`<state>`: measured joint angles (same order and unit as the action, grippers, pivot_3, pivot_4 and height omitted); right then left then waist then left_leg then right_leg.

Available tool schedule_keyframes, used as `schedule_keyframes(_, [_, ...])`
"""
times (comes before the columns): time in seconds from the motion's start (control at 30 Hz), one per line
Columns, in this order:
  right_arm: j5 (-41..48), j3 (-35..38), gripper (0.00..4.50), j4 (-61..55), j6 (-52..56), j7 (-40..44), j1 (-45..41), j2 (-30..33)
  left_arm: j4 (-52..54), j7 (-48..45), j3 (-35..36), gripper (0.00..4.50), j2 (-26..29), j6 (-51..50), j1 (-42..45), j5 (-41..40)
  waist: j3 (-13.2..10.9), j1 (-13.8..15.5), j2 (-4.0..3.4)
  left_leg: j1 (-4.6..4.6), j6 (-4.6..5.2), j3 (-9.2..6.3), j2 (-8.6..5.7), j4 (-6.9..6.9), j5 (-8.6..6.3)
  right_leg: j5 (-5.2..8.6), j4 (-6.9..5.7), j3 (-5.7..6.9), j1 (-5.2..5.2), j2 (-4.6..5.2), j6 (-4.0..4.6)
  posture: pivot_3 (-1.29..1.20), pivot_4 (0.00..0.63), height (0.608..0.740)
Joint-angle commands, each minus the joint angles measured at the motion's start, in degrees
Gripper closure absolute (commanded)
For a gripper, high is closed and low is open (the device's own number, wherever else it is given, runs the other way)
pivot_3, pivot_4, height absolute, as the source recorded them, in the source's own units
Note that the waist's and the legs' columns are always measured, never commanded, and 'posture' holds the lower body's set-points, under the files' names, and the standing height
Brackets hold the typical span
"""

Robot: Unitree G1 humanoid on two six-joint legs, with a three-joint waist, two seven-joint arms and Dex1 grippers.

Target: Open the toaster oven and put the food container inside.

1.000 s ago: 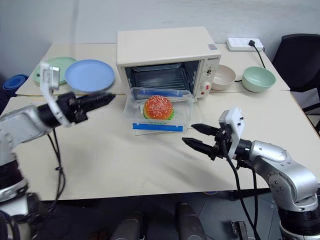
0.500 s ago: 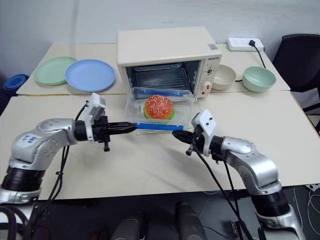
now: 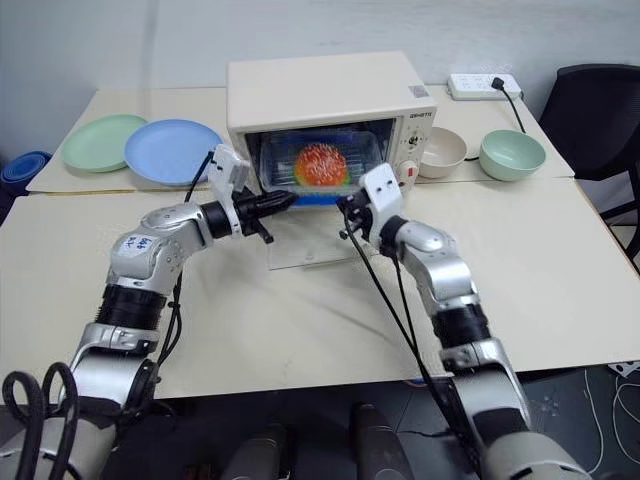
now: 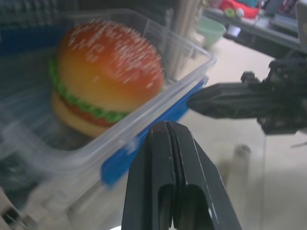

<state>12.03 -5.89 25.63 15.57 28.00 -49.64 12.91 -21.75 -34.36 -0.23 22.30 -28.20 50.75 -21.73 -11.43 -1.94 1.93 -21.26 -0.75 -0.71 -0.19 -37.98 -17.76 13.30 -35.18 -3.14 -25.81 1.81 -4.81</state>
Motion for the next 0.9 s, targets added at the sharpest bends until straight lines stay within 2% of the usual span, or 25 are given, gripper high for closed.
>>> schedule_keyframes(0.03, [-1.4, 1.8, 4.47, 5.1, -6.0, -0.3, -3.5, -1.2, -2.2, 1.9, 2.8, 4.50, -0.8, 3.1, 2.7, 1.2, 0.0, 0.0, 0.00, -0.02, -0.01, 0.02, 0.00, 0.00, 0.00, 0.00, -0.01, 0.00, -0.03, 0.02, 0.00, 0.00, 0.150, 0.740])
schedule_keyframes(0.2, [-0.7, 1.8, 4.47, 1.4, -6.3, 2.9, -1.4, -0.4, 6.1, -3.3, 5.0, 4.50, 2.7, -2.7, -0.7, -2.9, 0.0, -0.1, 0.00, -0.40, 0.00, 0.10, -0.04, 0.01, -0.02, -0.01, 0.06, -0.04, -0.40, 0.14, -0.03, 0.00, 0.150, 0.740])
schedule_keyframes(0.33, [2.2, 2.7, 4.47, -14.4, 0.3, 6.6, 7.4, 3.7, 19.0, -11.2, 9.1, 4.50, 11.8, -10.7, -7.7, -10.2, 0.0, -0.2, -0.01, -1.12, -0.28, 0.17, 0.00, -0.05, 0.13, 0.00, -0.34, -0.14, -1.36, 0.16, -0.02, 0.00, 0.150, 0.740])
schedule_keyframes(0.4, [5.3, 4.0, 4.50, -24.0, 5.8, 8.0, 12.8, 6.5, 24.2, -15.4, 12.9, 4.10, 17.3, -15.0, -11.4, -15.3, 0.0, -0.2, -0.01, -1.47, -0.44, 0.27, -0.02, -0.06, 0.23, 0.02, -0.50, -0.14, -1.80, 0.22, 0.01, 0.00, 0.150, 0.740])
schedule_keyframes(0.5, [9.0, 5.9, 4.50, -36.1, 12.9, 8.9, 21.1, 11.2, 30.0, -21.9, 17.8, 3.35, 25.8, -19.3, -16.4, -20.8, 0.0, -0.2, -0.01, -1.51, -0.26, 0.26, -0.01, -0.12, 0.15, 0.04, -0.56, -0.13, -1.83, 0.21, 0.05, 0.00, 0.150, 0.740])
schedule_keyframes(0.6, [10.6, 7.6, 4.50, -43.2, 17.7, 8.3, 28.1, 14.4, 31.9, -25.9, 21.2, 2.47, 32.0, -21.0, -19.7, -23.3, 0.0, 0.0, -0.01, -1.04, -0.11, 0.28, -0.08, -0.11, 0.10, 0.06, -0.39, -0.08, -1.41, 0.24, 0.10, 0.00, 0.150, 0.740])
schedule_keyframes(0.73, [9.9, 9.8, 4.50, -45.1, 19.5, 5.0, 35.1, 15.1, 31.0, -30.4, 24.7, 1.23, 37.4, -20.7, -23.4, -24.1, 0.0, 0.0, 0.00, 0.40, 0.00, 0.26, 0.02, -0.02, 0.04, 0.29, 0.10, 0.09, 0.22, -0.22, 0.41, 0.00, 0.150, 0.740])
schedule_keyframes(0.77, [9.2, 9.9, 4.50, -44.4, 19.3, 4.2, 36.0, 14.8, 30.7, -31.0, 25.3, 0.97, 38.2, -20.3, -24.2, -23.9, 0.0, 0.0, 0.00, 0.52, 0.00, 0.30, 0.11, 0.00, 0.04, 0.55, 0.31, 0.04, 0.37, -0.30, 0.87, 0.00, 0.150, 0.740])
schedule_keyframes(0.87, [7.3, 9.6, 4.50, -39.9, 17.0, 2.1, 36.0, 13.2, 30.5, -31.4, 25.9, 0.03, 39.2, -19.2, -25.6, -23.5, 0.0, 0.0, 0.00, 0.63, 0.02, 0.43, 0.08, 0.05, 0.04, 0.57, 0.18, -0.04, 0.40, -0.35, 0.80, 0.00, 0.150, 0.740])
schedule_keyframes(0.9, [6.7, 9.4, 4.50, -38.1, 16.0, 1.6, 35.5, 12.7, 30.5, -31.2, 26.0, 0.01, 39.2, -19.0, -25.7, -23.5, 0.0, 0.0, 0.01, 0.63, 0.03, 0.43, 0.08, 0.04, 0.03, 0.54, 0.17, -0.04, 0.39, -0.36, 0.72, 0.00, 0.150, 0.740])
